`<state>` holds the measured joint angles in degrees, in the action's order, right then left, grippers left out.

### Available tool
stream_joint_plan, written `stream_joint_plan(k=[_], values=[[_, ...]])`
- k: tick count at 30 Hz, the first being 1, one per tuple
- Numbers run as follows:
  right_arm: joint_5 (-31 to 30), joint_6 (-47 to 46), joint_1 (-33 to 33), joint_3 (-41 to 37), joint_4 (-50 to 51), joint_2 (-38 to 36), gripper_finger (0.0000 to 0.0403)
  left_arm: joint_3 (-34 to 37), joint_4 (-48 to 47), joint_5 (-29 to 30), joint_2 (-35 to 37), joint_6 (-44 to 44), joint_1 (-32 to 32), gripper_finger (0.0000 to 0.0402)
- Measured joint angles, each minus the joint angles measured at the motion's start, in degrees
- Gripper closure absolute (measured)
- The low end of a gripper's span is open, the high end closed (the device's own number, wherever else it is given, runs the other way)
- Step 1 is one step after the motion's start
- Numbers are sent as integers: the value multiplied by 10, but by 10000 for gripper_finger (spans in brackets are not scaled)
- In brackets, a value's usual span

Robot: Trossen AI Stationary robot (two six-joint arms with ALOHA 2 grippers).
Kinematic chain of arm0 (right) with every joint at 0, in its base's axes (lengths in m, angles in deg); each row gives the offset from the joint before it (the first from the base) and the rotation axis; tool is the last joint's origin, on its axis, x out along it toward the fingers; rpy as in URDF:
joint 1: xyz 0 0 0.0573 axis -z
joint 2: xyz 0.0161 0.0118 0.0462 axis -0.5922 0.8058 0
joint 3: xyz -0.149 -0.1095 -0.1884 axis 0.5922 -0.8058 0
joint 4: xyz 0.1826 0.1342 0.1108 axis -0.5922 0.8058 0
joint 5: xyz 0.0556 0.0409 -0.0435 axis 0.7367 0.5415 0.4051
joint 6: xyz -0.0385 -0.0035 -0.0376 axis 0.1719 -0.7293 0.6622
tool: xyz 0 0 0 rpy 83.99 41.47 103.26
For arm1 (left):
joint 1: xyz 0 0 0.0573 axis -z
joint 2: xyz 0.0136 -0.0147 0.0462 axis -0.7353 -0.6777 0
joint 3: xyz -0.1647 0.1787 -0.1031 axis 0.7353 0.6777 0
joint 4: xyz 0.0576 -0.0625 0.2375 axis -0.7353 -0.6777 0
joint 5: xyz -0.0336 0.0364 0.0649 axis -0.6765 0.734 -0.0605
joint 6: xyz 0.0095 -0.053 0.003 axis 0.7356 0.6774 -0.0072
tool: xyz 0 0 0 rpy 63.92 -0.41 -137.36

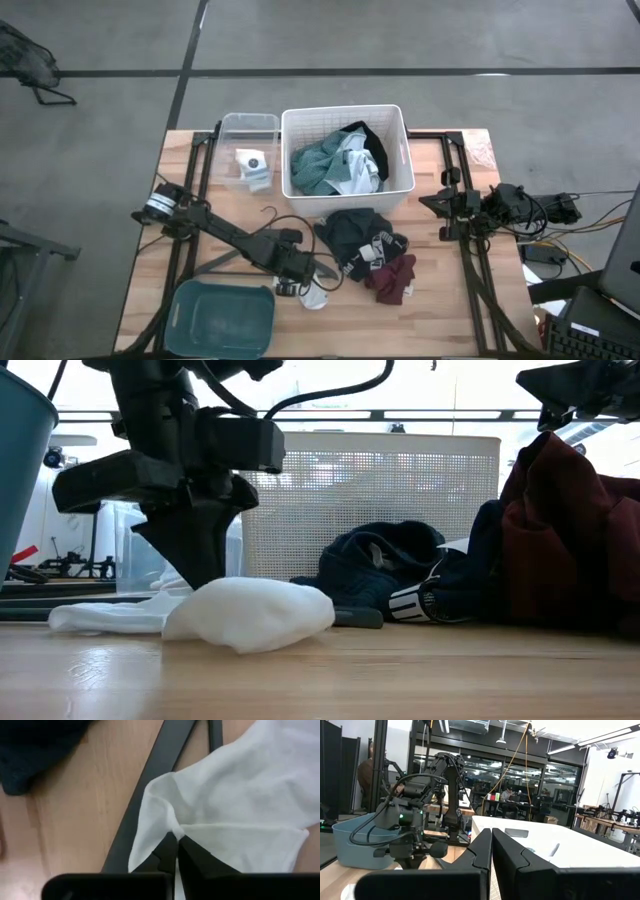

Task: Pick & Place Cloths
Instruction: Put the white sock into the transparent bin

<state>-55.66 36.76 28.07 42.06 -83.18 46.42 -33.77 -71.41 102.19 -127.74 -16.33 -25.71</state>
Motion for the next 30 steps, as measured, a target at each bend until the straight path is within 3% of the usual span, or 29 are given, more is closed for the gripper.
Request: stream_joint_plan(k=[10,19,30], values=[[0,0,0,0,0,0,394,-125,-193,8,1,14,15,394],[0,0,0,0,0,0,394,-255,-363,77,1,44,42,393],[0,0,0,0,0,0,394,-339,-560,121,1,133,51,392]])
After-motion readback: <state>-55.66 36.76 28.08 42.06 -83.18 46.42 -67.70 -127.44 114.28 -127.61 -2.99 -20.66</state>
